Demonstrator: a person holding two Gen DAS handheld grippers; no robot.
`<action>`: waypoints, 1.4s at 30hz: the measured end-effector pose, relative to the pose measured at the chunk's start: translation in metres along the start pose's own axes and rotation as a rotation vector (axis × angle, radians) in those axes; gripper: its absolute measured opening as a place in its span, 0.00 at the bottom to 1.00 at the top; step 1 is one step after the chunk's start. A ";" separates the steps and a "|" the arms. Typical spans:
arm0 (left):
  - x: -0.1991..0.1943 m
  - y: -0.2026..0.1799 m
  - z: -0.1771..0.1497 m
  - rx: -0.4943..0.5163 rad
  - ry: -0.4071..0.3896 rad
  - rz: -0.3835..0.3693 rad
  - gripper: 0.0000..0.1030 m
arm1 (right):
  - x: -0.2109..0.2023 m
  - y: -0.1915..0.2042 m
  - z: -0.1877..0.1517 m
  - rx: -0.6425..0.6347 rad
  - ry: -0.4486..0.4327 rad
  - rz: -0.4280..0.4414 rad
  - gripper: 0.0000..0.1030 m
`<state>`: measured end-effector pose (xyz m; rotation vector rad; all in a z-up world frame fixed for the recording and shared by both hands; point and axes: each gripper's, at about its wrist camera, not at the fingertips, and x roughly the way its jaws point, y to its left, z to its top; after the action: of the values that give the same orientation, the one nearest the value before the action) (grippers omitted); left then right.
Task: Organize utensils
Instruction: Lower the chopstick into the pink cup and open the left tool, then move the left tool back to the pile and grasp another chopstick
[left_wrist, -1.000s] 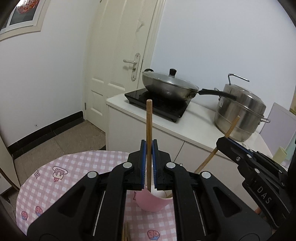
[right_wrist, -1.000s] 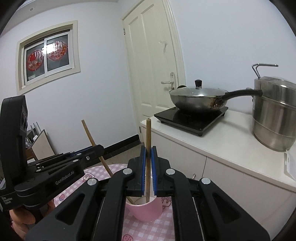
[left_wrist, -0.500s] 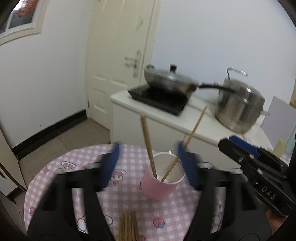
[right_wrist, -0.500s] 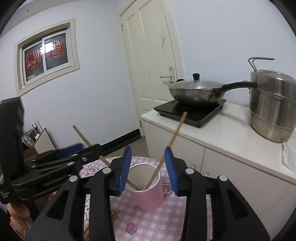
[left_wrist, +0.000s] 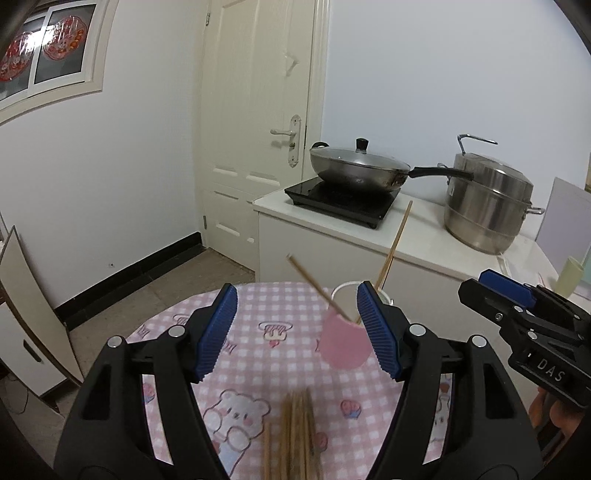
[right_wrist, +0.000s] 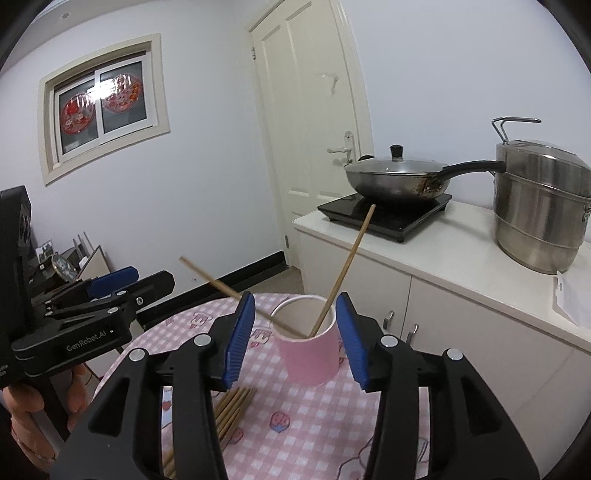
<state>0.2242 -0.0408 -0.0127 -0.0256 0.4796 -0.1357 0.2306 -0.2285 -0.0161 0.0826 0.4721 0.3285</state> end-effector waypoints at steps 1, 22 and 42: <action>-0.003 0.002 -0.002 0.002 0.002 0.002 0.66 | -0.001 0.002 -0.001 -0.002 0.003 0.002 0.43; 0.041 0.063 -0.099 -0.007 0.447 0.003 0.67 | 0.043 0.051 -0.066 -0.022 0.252 0.075 0.46; 0.101 0.054 -0.148 0.047 0.612 0.040 0.67 | 0.084 0.042 -0.103 0.019 0.438 0.055 0.47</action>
<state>0.2507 0.0000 -0.1933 0.0744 1.0872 -0.1147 0.2414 -0.1609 -0.1371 0.0414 0.9081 0.3975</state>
